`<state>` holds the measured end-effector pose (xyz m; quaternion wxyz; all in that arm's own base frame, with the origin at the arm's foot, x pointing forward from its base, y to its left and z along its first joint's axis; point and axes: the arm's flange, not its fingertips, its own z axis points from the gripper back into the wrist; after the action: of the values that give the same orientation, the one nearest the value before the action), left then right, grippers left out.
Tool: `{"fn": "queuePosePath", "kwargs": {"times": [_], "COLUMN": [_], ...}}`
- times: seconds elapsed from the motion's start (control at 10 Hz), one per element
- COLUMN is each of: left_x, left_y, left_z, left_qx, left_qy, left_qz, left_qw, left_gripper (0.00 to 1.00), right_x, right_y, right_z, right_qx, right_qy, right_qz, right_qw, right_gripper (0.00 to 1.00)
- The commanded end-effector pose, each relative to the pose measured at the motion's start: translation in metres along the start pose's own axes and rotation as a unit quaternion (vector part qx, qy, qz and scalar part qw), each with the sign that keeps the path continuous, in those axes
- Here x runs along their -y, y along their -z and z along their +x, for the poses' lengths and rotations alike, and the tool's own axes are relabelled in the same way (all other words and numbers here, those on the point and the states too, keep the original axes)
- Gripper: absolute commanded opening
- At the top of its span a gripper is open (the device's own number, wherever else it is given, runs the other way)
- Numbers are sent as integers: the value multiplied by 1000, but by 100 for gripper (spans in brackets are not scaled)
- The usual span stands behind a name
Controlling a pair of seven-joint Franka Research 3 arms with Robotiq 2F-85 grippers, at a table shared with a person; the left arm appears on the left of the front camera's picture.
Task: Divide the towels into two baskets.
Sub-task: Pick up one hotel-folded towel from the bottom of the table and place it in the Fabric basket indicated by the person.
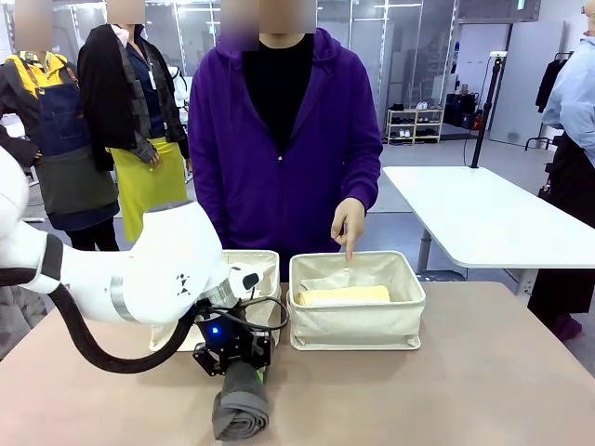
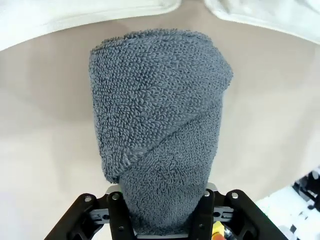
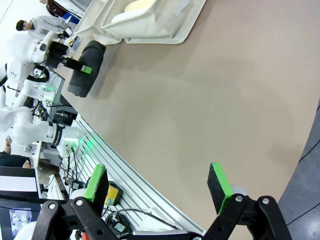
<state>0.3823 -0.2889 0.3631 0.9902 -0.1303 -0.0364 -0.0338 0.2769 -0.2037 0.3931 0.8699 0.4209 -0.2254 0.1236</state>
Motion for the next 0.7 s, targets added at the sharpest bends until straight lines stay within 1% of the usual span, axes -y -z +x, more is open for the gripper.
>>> {"fn": "queuePosePath", "kwargs": {"times": [0.0,0.1,0.2,0.3,0.4,0.5,0.6], "left_x": [22,35,48,64,78,94,114], "left_y": [-50,-72,-89,-103,-108,-107,-107], "left_z": [-16,-20,-20,-10,4,17,36], "left_qx": [22,38,48,69,72,79,87], "left_qy": [61,113,177,247,315,375,441], "left_qz": [29,63,66,86,106,131,142], "left_qw": [997,991,981,963,940,914,882], "left_gripper": [42,42,42,42,42,42,42], "right_x": [-4,-4,-4,-4,-4,-4,-4], "right_y": [-1,-1,-1,-1,-1,-1,-1], "right_z": [0,0,0,0,0,0,0], "right_qx": [7,7,7,7,7,7,7], "right_qy": [5,5,5,5,5,5,5], "right_qz": [5,5,5,5,5,5,5], "right_qw": [1000,1000,1000,1000,1000,1000,1000], "right_gripper": [100,100,100,100,100,100,100]}}
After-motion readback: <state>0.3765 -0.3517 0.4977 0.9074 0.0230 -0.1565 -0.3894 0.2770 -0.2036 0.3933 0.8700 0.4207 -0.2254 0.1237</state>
